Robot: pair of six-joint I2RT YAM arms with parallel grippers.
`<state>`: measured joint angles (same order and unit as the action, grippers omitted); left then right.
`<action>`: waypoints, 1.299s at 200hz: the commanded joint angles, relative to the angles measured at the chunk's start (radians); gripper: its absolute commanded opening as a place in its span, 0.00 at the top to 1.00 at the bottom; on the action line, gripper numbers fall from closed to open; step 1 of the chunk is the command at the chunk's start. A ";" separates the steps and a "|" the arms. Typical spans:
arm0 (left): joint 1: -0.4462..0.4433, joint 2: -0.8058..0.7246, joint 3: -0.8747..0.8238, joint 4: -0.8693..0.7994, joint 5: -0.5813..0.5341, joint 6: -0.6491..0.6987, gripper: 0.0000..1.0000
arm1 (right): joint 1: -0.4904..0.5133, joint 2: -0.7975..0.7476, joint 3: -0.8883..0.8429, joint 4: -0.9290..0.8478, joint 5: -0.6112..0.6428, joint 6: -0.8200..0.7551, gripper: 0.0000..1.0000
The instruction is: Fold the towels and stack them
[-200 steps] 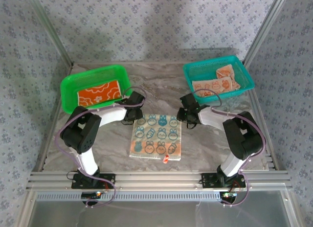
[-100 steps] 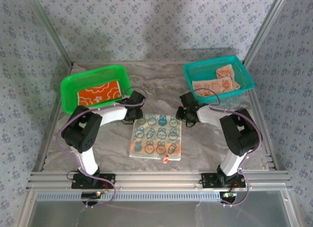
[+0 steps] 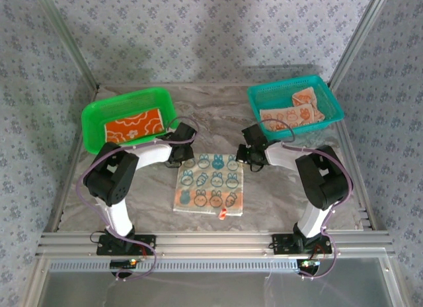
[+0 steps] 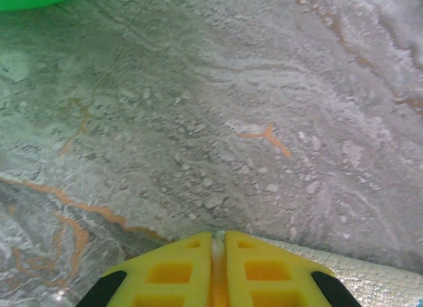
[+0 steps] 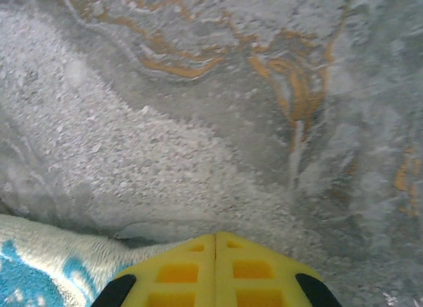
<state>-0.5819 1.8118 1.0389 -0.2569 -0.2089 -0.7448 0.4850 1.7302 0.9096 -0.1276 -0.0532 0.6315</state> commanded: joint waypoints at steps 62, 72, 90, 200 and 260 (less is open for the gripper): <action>0.002 -0.084 0.002 -0.050 -0.004 0.016 1.00 | 0.002 -0.070 0.049 -0.052 0.007 -0.104 1.00; 0.005 -0.105 0.009 -0.061 -0.004 0.024 1.00 | -0.003 -0.093 0.046 -0.053 0.009 -0.112 1.00; 0.008 -0.137 0.020 -0.067 -0.009 0.035 1.00 | -0.018 -0.116 0.049 -0.044 -0.010 -0.145 1.00; 0.031 -0.301 -0.083 0.079 0.032 0.141 1.00 | -0.040 -0.280 -0.025 0.022 -0.106 -0.253 1.00; 0.019 -0.460 -0.264 0.191 0.074 0.171 1.00 | 0.065 -0.459 -0.177 0.033 -0.031 -0.242 1.00</action>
<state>-0.5564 1.4178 0.8364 -0.1432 -0.1585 -0.6018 0.5072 1.3418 0.7864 -0.0994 -0.1318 0.3985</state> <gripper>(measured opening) 0.041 0.050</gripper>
